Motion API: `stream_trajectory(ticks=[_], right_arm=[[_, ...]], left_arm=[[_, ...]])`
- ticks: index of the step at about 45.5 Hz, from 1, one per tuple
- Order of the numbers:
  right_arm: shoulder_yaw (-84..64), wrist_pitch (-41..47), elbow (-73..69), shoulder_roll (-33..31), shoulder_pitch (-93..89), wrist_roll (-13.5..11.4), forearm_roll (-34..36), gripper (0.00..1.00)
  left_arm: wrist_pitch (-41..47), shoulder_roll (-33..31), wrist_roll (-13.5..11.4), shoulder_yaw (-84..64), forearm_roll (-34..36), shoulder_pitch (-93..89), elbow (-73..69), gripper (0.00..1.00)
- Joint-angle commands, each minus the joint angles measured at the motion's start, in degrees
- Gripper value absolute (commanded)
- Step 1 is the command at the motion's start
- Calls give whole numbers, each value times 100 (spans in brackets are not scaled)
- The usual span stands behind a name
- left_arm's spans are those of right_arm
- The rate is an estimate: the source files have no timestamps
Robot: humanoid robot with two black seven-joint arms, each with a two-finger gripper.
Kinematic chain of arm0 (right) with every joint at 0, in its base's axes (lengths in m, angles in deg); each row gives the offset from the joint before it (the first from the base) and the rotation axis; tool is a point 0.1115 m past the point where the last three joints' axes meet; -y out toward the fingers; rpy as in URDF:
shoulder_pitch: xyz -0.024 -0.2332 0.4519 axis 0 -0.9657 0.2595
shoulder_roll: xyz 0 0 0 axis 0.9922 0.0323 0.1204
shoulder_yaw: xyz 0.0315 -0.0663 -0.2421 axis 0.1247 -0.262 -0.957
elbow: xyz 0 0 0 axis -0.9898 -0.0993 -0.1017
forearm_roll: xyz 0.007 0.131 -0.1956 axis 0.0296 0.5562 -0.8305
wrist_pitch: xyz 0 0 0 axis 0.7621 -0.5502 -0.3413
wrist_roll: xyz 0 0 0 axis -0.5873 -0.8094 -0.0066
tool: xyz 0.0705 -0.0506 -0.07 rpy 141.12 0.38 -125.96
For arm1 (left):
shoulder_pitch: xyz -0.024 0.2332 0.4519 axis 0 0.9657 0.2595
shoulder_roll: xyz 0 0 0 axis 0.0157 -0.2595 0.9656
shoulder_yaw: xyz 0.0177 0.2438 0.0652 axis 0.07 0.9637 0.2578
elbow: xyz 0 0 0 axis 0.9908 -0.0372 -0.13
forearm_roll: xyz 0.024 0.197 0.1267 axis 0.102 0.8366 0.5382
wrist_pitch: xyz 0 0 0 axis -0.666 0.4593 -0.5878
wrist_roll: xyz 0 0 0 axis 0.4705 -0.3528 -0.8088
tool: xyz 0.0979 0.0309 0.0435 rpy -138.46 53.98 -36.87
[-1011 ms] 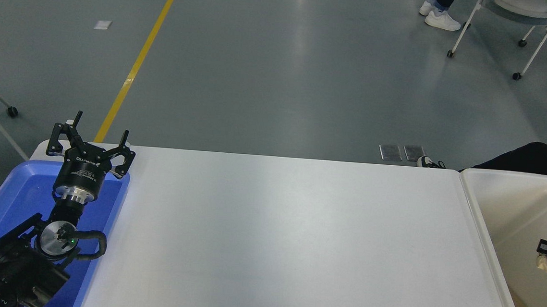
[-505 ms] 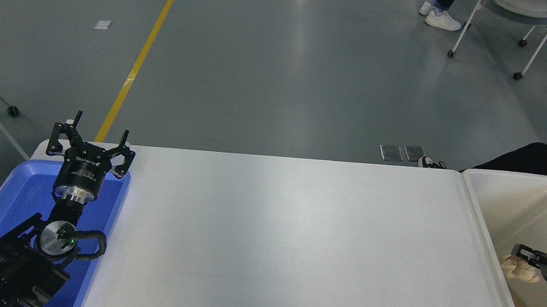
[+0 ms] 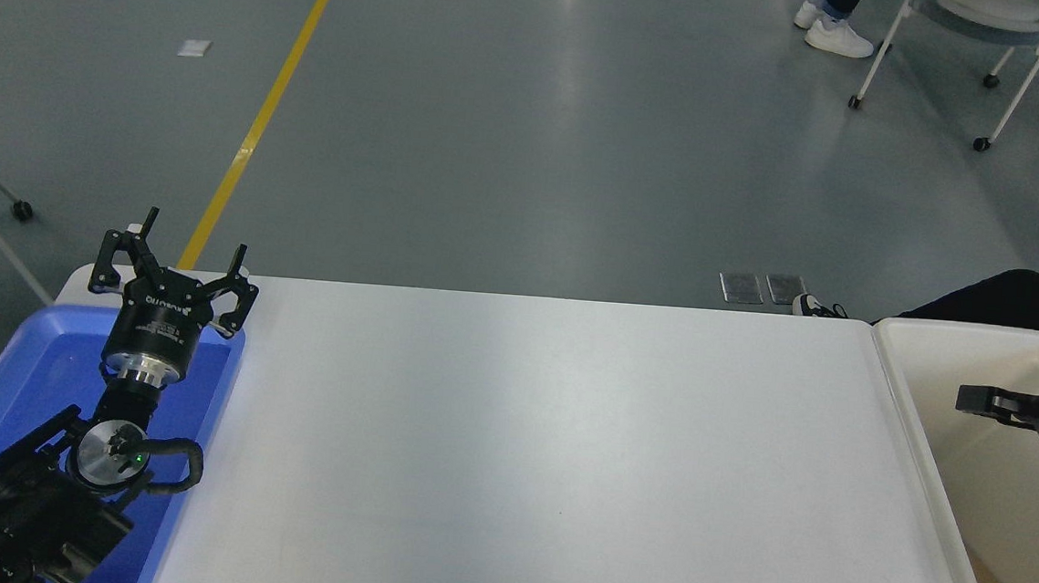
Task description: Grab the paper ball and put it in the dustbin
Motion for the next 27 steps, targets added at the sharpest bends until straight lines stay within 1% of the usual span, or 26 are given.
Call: stream_trajectory(ticks=[1,3,6,12,20,26,27], right_arm=[[-1642,1883,-2125,200,2897,-5,1503,100],[-1713,2068,-2345,420,3196,-14,1855,100],[-1801,2095,-2557,780,3601,-23,2268,100],[-1863,2095,-2706,1387,4146,-49,2814,100],[-2021,2095,-2680,2257,4436,-67,3236,100],[-2249,2095,-2645,2723,4577,-67,3456,100],[-2336,2095,-2584,2898,4595,-67,3482,100]], left_arm=[[2,0,7,0,1,0,2,100],[2,0,7,0,1,0,-7,100],[2,0,-1,0,-8,9,-7,100],[11,0,-19,0,-16,17,-7,100],[20,0,-19,0,-16,17,-7,100],[29,0,-19,0,-16,17,-7,100],[29,0,-19,0,-16,17,-7,100]])
